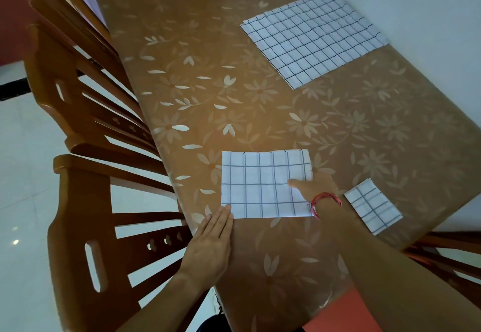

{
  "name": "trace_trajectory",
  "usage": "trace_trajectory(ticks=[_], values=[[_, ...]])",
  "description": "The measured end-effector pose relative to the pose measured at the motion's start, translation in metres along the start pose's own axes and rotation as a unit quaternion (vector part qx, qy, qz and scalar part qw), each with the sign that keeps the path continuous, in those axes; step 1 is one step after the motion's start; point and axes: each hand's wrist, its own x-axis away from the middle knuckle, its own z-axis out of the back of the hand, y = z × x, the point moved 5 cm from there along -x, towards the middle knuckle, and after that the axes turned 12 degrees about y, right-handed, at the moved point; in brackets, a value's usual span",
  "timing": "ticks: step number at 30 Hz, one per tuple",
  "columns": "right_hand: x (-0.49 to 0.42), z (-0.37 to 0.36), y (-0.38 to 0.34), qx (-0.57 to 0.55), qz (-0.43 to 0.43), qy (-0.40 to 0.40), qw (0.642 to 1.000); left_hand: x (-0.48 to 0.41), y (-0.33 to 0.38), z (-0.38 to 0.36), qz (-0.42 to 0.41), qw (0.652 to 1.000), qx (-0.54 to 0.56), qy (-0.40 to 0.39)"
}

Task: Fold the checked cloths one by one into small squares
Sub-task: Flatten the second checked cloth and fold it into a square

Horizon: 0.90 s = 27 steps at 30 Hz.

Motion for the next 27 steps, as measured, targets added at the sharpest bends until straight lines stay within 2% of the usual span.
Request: trace_trajectory(ticks=[2,12,19,21,23,27], values=[[0.002,0.005,-0.002,-0.028,-0.016,-0.02,0.999,0.0,0.0,0.0,0.001,1.0,0.002,-0.002],[0.014,0.023,0.014,-0.093,-0.02,0.031,0.995,-0.003,-0.002,0.004,0.04,0.998,0.04,-0.004],[0.041,0.031,0.031,-0.217,-0.118,0.083,0.965,-0.026,0.013,0.024,0.039,0.995,0.084,0.044],[0.055,0.024,0.038,-0.279,-0.179,0.052,0.942,-0.032,0.021,0.025,0.027,0.994,0.089,0.058],[0.072,0.013,0.042,-0.342,-0.235,-0.012,0.91,-0.037,0.026,0.022,0.017,0.994,0.093,0.058],[0.103,0.002,0.042,-0.384,-0.283,-0.112,0.871,-0.044,0.031,0.015,-0.003,0.995,0.087,0.045]])
